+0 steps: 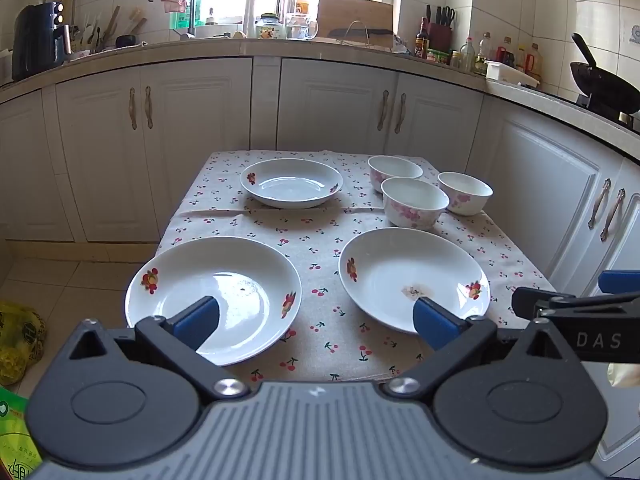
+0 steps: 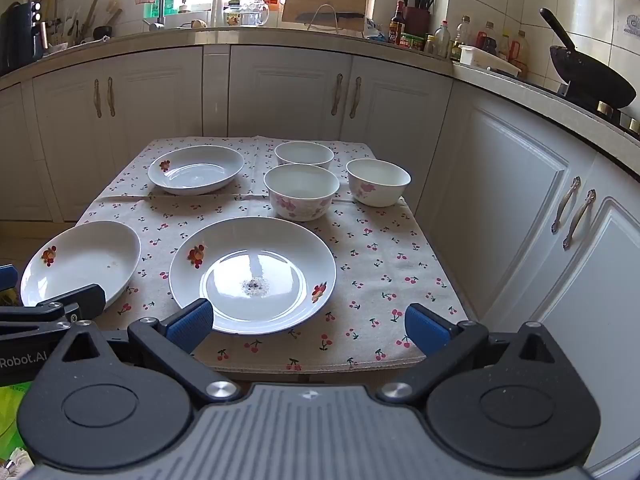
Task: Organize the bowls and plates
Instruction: 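Move both grippers toward the rims of the white plates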
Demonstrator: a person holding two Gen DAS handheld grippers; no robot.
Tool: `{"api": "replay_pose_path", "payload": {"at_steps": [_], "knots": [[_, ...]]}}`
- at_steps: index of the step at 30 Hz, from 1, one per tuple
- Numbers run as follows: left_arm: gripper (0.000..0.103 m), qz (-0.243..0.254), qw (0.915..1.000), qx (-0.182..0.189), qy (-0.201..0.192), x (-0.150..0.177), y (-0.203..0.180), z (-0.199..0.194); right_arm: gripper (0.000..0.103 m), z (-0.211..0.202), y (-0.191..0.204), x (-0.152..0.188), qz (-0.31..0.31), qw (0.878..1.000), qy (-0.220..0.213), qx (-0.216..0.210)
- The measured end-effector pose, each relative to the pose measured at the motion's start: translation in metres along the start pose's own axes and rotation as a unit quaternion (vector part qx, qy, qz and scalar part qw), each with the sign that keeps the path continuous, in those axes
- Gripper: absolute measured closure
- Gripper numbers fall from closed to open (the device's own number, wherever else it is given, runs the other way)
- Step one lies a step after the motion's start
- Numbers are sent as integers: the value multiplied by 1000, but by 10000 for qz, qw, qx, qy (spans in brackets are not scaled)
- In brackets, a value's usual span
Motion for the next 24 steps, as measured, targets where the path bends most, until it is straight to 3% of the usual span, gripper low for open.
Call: {"api": "replay_pose_path", "payload": {"at_steps": [15,24], "knots": [[1,131,9997,208,-61,-5,-1,3,0,13,3,-6,-52,9999,48,-82],[1,166,9992,344,-80,-15,0,18,0,25,-5,-26,-85,9995,-173,-259]]}}
Point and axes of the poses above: each gripper's, at about its wrist camera, not at the fingertips, and z roughly the way its jaws point, y to its left, x to its underside, the point moved 6 cm from there along z, roughly the way its jaws point, and after that the axes turned 2 degrees about -x, right-handed, at the moved point
